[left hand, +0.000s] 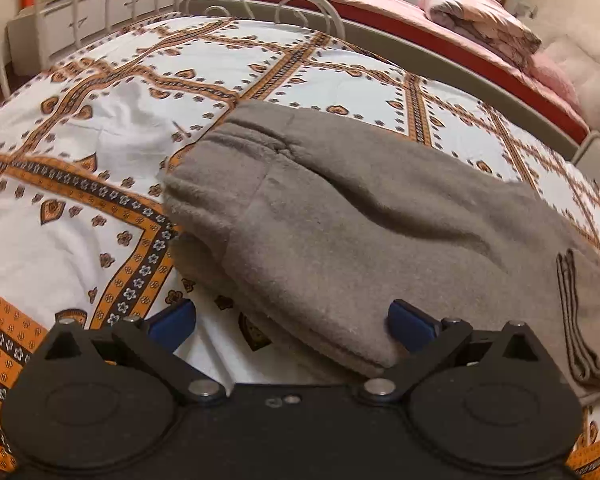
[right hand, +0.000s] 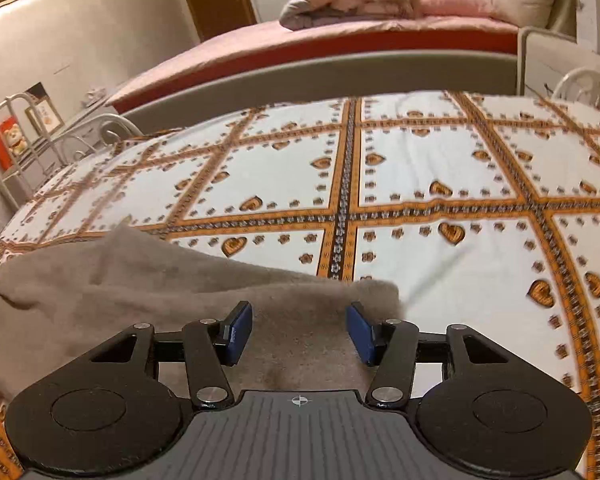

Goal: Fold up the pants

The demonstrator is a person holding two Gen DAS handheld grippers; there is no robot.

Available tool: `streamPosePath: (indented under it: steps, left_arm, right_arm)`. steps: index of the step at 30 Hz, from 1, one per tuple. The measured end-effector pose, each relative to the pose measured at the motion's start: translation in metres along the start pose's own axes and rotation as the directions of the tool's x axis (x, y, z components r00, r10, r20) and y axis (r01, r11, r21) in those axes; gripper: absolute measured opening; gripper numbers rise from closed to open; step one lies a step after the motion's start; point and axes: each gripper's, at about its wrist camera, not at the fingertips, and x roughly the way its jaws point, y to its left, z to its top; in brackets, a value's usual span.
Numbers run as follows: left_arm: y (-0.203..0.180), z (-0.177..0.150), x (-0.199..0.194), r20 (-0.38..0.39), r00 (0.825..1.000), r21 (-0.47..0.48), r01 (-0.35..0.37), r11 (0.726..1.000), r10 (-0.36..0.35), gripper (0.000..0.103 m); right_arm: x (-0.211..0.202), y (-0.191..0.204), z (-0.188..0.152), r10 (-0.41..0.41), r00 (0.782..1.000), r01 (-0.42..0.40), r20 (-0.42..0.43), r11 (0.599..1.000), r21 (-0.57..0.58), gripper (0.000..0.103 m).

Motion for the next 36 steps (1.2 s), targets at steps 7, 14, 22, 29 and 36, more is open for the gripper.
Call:
streamPosePath:
  steps: [7, 14, 22, 29, 36]
  left_arm:
    - [0.016, -0.001, 0.007, -0.016, 0.999, -0.085, 0.027, 0.996, -0.029, 0.097]
    - [0.054, -0.001, 0.004, 0.053, 0.987, -0.337, 0.163, 0.927, -0.154, 0.09]
    - [0.074, -0.008, 0.003, 0.125, 0.952, -0.488, 0.305, 0.818, -0.28, 0.067]
    - [0.068, -0.005, -0.013, 0.161, 0.955, -0.45, 0.296, 0.843, -0.249, 0.057]
    - [0.058, -0.002, 0.002, 0.089, 0.962, -0.437, 0.269, 0.858, -0.257, 0.053]
  right_arm:
    - [0.004, 0.003, -0.031, -0.033, 0.988, 0.015, -0.151, 0.993, -0.121, 0.067]
    - [-0.006, 0.012, -0.031, 0.014, 0.996, -0.025, -0.091, 0.993, -0.112, 0.068]
    - [-0.002, 0.0, -0.031, 0.001, 0.995, -0.009, -0.101, 0.997, -0.081, 0.068]
    - [-0.008, -0.01, -0.028, -0.007, 0.997, 0.003, -0.081, 0.999, -0.049, 0.068]
    - [-0.017, -0.017, -0.028, -0.01, 0.998, 0.008, -0.07, 1.0, -0.029, 0.068]
